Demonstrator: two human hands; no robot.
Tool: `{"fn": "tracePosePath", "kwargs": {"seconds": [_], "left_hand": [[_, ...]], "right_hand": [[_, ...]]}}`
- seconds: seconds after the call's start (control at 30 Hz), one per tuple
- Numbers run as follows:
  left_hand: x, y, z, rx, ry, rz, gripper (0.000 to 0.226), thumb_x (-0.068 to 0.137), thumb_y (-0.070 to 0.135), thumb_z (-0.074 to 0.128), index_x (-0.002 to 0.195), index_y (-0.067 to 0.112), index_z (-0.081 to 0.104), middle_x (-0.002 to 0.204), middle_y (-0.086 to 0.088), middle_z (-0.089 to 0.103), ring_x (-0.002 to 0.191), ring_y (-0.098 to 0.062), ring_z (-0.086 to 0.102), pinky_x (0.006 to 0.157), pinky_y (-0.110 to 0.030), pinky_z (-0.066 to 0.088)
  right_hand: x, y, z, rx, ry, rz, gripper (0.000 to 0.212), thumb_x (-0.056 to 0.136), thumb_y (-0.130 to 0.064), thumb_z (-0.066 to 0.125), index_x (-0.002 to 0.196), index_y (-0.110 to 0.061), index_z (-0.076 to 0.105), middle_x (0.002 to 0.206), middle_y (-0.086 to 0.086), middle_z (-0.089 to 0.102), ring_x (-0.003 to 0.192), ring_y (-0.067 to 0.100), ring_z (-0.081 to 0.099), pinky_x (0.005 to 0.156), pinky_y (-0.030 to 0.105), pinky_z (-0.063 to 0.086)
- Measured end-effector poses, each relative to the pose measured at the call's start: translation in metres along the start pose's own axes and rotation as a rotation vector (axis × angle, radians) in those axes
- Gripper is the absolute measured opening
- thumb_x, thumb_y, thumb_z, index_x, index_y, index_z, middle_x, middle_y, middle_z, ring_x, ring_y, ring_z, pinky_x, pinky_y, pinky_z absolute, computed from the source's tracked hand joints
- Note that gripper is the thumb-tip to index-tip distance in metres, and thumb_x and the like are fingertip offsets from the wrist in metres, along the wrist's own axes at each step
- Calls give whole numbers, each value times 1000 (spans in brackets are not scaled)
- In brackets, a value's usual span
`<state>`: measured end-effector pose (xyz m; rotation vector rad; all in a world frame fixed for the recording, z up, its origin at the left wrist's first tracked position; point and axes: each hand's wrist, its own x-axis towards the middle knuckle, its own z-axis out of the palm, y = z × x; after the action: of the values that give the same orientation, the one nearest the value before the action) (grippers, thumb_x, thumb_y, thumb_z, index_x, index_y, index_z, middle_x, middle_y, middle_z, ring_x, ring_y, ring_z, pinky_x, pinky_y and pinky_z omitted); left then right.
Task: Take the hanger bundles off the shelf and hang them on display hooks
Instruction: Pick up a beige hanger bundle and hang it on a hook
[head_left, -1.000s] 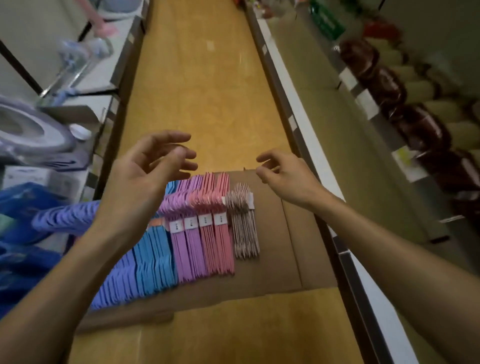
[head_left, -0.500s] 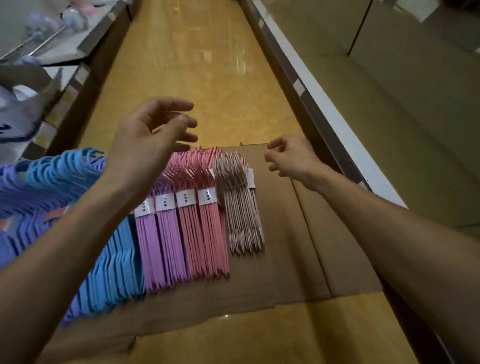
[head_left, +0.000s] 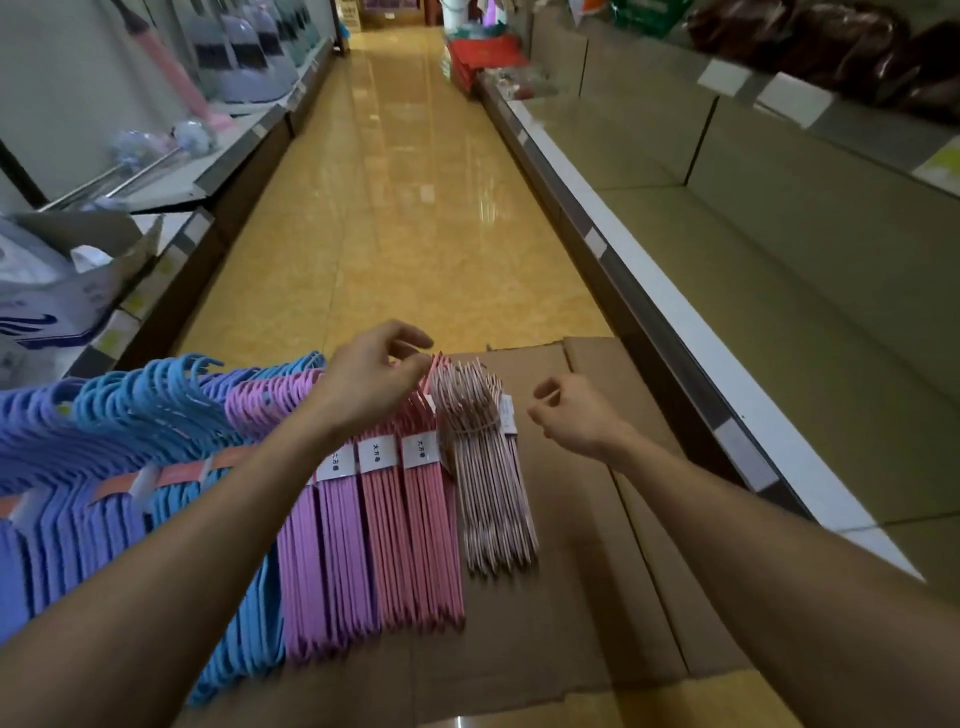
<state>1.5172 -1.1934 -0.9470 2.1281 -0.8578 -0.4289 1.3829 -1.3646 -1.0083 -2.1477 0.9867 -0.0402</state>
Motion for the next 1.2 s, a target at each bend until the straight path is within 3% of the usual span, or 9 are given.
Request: {"fn": "tracePosePath", "kwargs": {"seconds": [0.1, 0.33, 0.5, 0.6, 0.67, 0.73, 0.83, 1.0, 1.2], "left_hand": [[12, -9, 10, -25, -65, -84, 23, 98, 27, 58, 120, 20, 61, 113, -6, 67, 91, -22, 68, 84, -43, 59], [30, -22, 32, -70, -146, -154, 42, 98, 30, 57, 139, 21, 49, 125, -7, 62, 100, -24, 67, 91, -43, 56], [38, -22, 49, -54, -97, -103, 43, 98, 30, 56, 140, 20, 49, 124, -6, 58, 100, -22, 66, 89, -44, 57], [41, -19, 54, -109, -88, -88, 36, 98, 30, 55, 133, 19, 55, 126, -6, 61, 95, -21, 69, 84, -44, 59], [43, -16, 57, -131, -106, -70, 34, 99, 28, 54, 131, 17, 57, 126, -5, 61, 93, -22, 70, 74, -37, 61], [45, -14, 61, -122, -129, -41, 33, 99, 26, 54, 131, 16, 57, 127, -3, 61, 97, -21, 69, 67, -30, 59], [48, -11, 66, -154, -172, -19, 32, 99, 24, 56, 129, 15, 58, 126, 0, 62, 99, -20, 69, 75, -34, 59], [49, -7, 71, -160, -231, -4, 33, 98, 27, 57, 129, 18, 59, 126, 2, 61, 91, -19, 72, 77, -41, 62], [48, -9, 68, -183, -243, -21, 34, 98, 28, 56, 131, 19, 57, 128, 0, 59, 98, -20, 68, 80, -39, 61]], "right_hand": [[0, 6, 13, -23, -71, 24, 21, 97, -20, 57, 115, -9, 59, 110, 11, 64, 103, 28, 63, 95, 50, 53], [9, 14, 39, -43, -202, 50, 8, 99, -25, 60, 99, -23, 53, 90, -7, 57, 94, 15, 58, 93, 37, 52], [22, 20, 61, 43, -230, 68, 8, 98, -28, 61, 97, -25, 54, 86, -9, 57, 77, 4, 54, 61, 20, 41], [29, 25, 67, 124, -203, 94, 7, 97, -27, 64, 96, -26, 57, 96, -3, 64, 80, 7, 59, 59, 19, 42], [30, 30, 69, 187, -201, 129, 17, 95, -27, 66, 89, -31, 50, 93, -6, 62, 82, 7, 60, 61, 19, 43], [32, 36, 73, 227, -200, 158, 25, 91, -33, 70, 98, -30, 47, 93, -9, 59, 86, 8, 61, 63, 19, 45], [33, 41, 82, 270, -202, 185, 62, 79, -47, 78, 125, -24, 43, 116, -2, 62, 107, 20, 64, 83, 34, 56], [28, 28, 110, 237, -40, 280, 122, 65, -61, 82, 154, -21, 9, 152, 10, 32, 136, 34, 41, 105, 50, 45], [31, 24, 134, 47, 64, 374, 126, 68, -61, 80, 154, -23, -5, 151, 13, 23, 136, 40, 36, 102, 51, 41]]}}
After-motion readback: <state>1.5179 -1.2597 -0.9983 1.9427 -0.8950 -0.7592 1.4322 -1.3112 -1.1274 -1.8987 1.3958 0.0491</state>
